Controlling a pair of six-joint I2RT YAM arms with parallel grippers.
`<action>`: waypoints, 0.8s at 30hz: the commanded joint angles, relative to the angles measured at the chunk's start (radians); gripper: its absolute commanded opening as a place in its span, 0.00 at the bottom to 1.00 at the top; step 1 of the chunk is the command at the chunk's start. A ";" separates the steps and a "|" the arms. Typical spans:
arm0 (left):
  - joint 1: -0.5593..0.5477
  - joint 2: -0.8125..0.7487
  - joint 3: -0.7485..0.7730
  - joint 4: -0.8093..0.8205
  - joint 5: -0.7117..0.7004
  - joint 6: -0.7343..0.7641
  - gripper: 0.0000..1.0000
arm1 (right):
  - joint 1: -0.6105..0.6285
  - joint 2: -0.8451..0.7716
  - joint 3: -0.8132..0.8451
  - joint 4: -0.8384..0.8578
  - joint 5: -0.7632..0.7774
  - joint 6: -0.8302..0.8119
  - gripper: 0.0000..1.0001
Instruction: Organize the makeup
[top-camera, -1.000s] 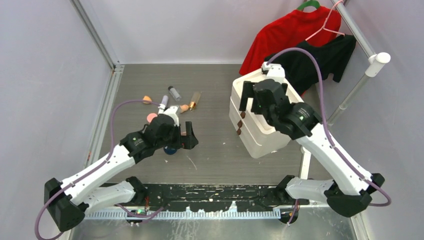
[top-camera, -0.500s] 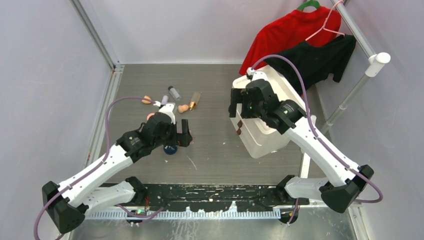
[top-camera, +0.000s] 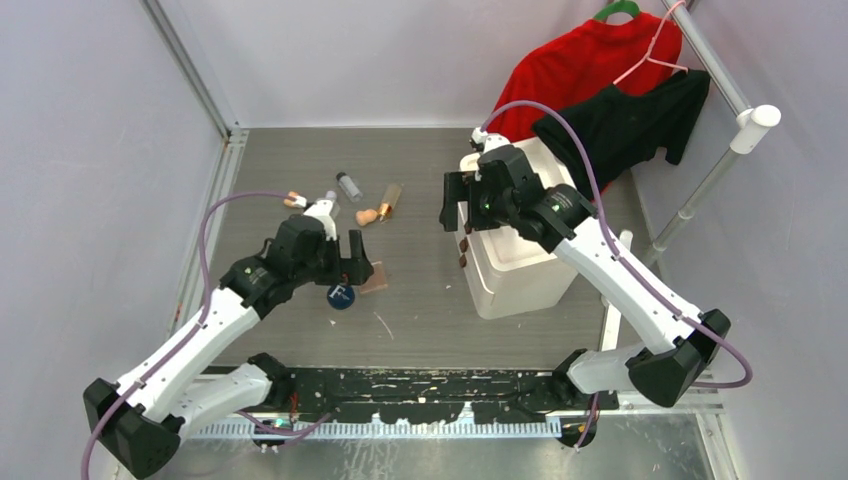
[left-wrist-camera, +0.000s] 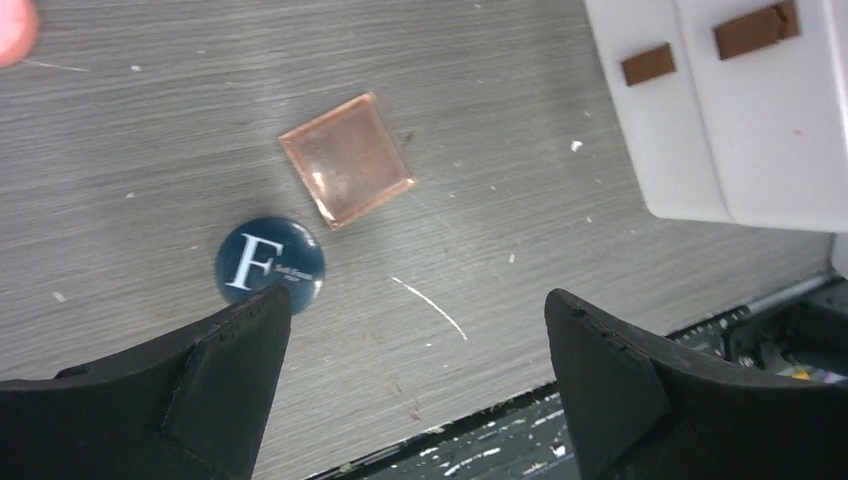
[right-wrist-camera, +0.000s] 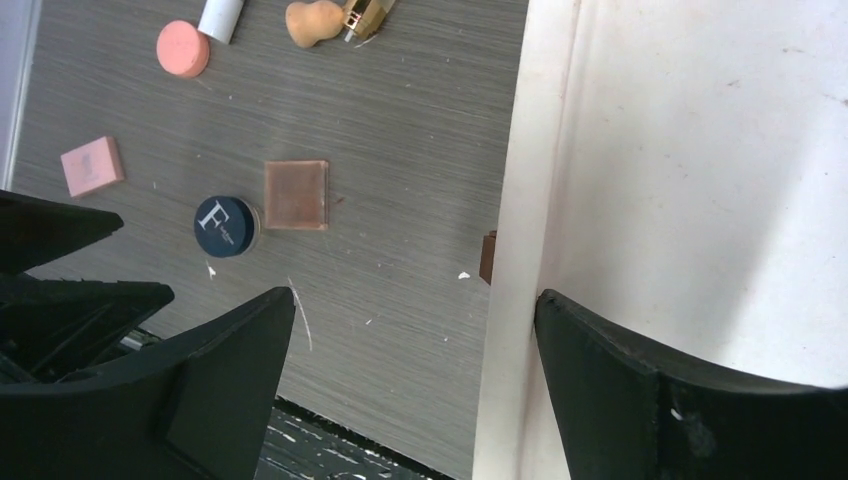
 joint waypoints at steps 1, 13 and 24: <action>0.002 0.018 -0.005 0.114 0.167 0.019 0.96 | 0.028 0.026 0.039 0.019 -0.015 0.014 0.93; -0.079 0.359 0.000 0.857 0.548 -0.036 0.77 | 0.028 -0.049 -0.006 -0.019 0.157 0.083 0.80; -0.083 0.575 -0.006 1.332 0.746 0.255 0.59 | 0.012 -0.064 -0.006 -0.061 0.160 0.120 0.85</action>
